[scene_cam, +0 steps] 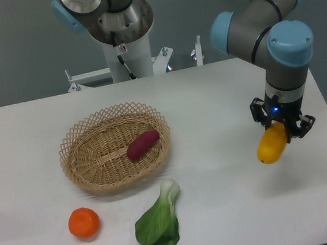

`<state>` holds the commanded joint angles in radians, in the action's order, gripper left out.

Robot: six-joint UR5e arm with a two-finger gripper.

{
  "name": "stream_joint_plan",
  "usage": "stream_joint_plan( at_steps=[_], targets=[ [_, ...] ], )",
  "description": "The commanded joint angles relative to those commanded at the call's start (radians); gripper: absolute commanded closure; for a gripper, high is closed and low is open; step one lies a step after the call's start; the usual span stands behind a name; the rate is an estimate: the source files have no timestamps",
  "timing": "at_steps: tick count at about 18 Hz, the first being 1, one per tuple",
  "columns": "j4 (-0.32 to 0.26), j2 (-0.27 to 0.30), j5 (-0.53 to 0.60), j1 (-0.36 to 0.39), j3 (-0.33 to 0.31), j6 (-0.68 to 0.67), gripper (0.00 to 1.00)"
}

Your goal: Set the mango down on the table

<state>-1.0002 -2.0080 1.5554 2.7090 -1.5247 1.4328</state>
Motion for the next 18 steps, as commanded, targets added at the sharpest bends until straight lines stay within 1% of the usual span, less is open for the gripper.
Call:
stream_joint_plan(
  at_steps=[3, 6, 8, 12, 14, 15, 18],
  targets=[
    [0.006, 0.002, 0.003, -0.012, -0.012, -0.024, 0.63],
    [0.011, 0.006, 0.005, -0.028, -0.018, -0.107, 0.63],
    [0.009, 0.009, 0.003, -0.044, -0.028, -0.130, 0.62],
    [0.017, 0.021, 0.000, -0.064, -0.080, -0.152, 0.61],
    [0.026, 0.044, -0.002, -0.066, -0.133, -0.144, 0.61],
    [0.046, 0.060, -0.003, -0.063, -0.175, -0.137, 0.61],
    [0.152, 0.100, -0.002, -0.060, -0.314, -0.118, 0.61]
  ],
)
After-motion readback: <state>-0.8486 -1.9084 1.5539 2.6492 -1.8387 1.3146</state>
